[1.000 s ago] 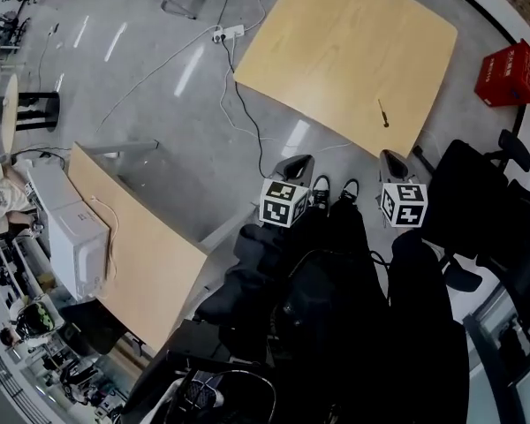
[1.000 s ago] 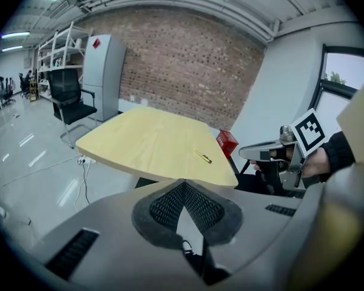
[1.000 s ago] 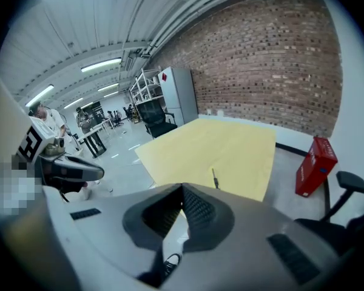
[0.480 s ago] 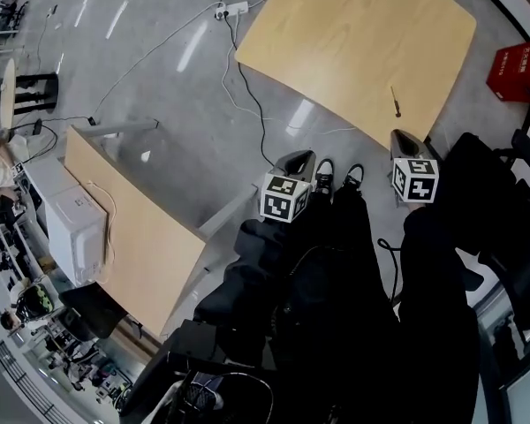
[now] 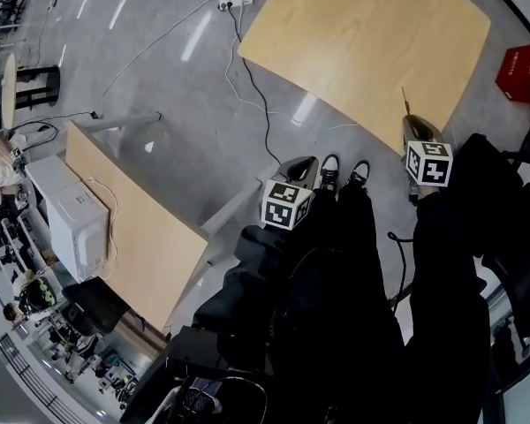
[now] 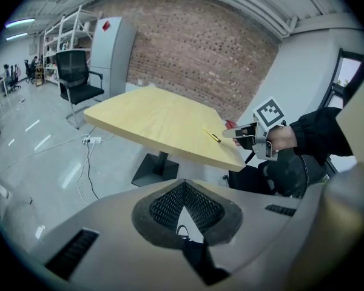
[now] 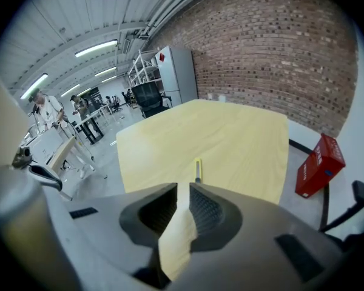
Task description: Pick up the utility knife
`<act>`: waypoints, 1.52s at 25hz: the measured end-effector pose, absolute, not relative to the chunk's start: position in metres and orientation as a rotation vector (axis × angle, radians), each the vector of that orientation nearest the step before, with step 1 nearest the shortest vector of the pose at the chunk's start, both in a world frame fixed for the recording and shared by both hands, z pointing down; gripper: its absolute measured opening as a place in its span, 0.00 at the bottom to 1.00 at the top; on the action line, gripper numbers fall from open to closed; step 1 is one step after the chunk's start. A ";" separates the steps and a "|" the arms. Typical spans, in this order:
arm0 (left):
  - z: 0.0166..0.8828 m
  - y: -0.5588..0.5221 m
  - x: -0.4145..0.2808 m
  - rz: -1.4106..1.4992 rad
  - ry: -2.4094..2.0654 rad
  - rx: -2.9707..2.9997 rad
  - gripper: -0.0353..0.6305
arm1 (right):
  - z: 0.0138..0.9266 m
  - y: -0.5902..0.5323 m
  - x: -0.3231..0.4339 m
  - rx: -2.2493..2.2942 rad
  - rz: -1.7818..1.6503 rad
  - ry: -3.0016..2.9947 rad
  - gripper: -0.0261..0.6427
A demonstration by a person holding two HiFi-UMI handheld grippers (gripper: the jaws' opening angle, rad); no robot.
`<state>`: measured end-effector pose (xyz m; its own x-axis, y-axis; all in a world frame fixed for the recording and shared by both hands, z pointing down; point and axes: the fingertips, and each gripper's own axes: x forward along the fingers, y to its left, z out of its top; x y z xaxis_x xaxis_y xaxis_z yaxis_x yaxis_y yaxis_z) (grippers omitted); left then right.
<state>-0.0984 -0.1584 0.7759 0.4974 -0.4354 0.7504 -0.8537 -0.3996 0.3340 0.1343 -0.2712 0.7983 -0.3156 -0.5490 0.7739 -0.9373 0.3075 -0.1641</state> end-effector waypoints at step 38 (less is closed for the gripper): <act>0.736 -0.189 -0.081 0.666 -1.079 2.109 0.06 | 0.712 -0.306 0.144 1.504 0.607 -2.103 0.14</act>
